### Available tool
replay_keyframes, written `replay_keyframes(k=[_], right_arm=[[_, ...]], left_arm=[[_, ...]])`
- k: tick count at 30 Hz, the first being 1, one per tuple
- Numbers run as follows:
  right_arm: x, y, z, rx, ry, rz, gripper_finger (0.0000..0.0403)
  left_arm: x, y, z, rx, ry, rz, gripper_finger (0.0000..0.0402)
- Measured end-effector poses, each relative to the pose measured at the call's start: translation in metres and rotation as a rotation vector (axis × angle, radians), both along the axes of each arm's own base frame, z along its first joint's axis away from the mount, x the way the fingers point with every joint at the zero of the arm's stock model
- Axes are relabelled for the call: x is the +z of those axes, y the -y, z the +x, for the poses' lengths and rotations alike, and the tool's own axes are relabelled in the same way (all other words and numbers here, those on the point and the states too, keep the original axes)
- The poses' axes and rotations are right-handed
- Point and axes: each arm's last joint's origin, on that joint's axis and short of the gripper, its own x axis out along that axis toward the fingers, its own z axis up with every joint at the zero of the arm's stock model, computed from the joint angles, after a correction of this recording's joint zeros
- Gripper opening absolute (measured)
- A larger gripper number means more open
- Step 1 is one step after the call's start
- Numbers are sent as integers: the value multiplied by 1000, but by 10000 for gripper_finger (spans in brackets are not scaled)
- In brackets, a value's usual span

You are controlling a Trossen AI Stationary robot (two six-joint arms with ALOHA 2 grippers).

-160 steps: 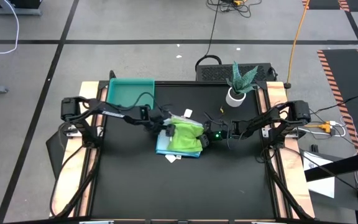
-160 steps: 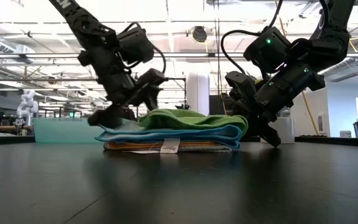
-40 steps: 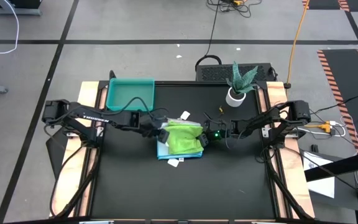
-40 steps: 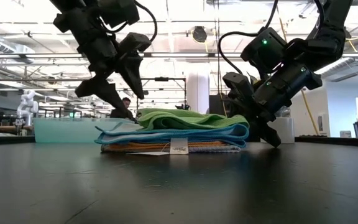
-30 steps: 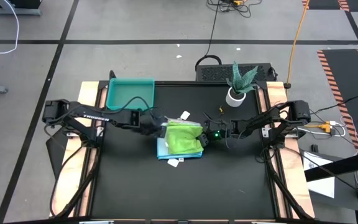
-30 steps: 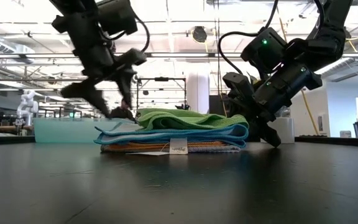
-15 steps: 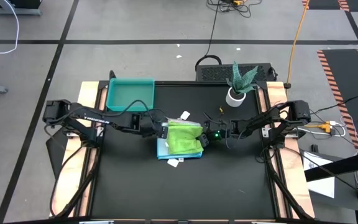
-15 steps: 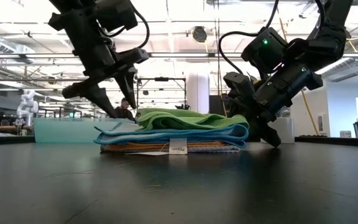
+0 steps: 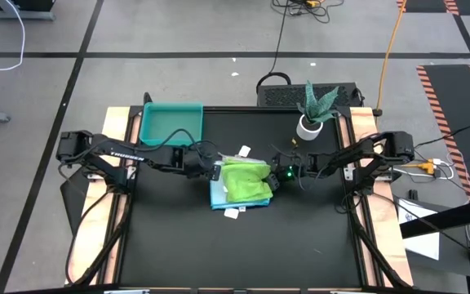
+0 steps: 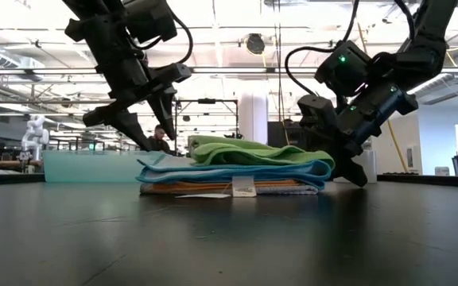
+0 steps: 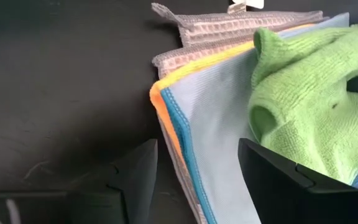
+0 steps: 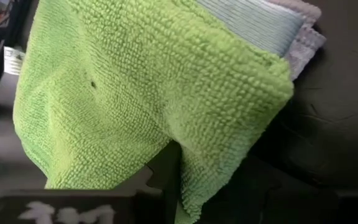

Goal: Fold microfiber towels
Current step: Put the stack of folded microfiber towels in the blue bin

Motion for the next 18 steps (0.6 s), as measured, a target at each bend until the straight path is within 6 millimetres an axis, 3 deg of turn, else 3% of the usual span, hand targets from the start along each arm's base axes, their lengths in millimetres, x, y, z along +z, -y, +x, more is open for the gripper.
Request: replay_keyframes(k=[12, 18], right_arm=[[-4, 2, 0, -54, -29, -56, 102], [-8, 2, 1, -57, -37, -58, 102]], left_arm=[[0, 5, 0, 2, -2, 28, 227], [-2, 5, 1, -44, -4, -46, 227]])
